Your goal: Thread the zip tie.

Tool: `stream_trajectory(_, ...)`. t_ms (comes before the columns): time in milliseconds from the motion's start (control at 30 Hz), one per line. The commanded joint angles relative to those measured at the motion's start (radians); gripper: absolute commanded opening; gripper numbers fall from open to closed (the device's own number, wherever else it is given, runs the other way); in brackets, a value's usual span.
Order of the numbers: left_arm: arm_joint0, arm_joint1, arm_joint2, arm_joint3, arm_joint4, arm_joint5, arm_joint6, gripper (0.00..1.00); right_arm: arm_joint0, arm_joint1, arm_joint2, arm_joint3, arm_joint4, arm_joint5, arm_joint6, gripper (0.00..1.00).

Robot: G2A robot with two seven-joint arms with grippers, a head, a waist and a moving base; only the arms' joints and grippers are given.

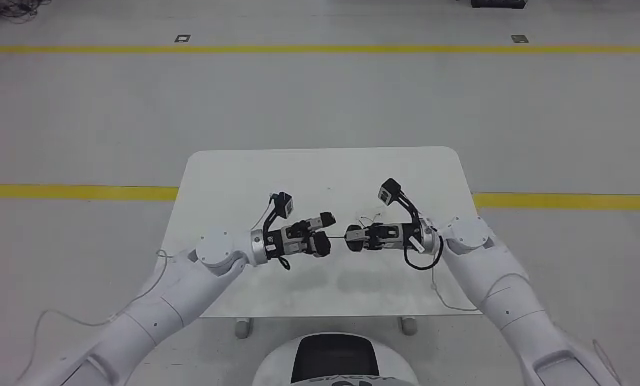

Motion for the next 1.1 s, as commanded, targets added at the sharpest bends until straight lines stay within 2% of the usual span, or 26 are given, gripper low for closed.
stream_trajectory(0,0.001,-0.001,-0.003,0.001,0.001,0.002,-0.003,1.00,0.000,0.001,-0.001,-0.002,0.000,0.000,0.001,0.00)
stream_trajectory(700,0.012,-0.014,-0.025,0.004,0.019,0.020,-0.022,1.00,0.003,0.005,-0.014,-0.014,-0.001,0.000,0.003,0.00)
stream_trajectory(1067,0.018,-0.020,-0.037,0.008,0.025,0.024,-0.030,0.94,-0.002,0.006,-0.010,-0.023,-0.004,0.000,-0.005,0.00)
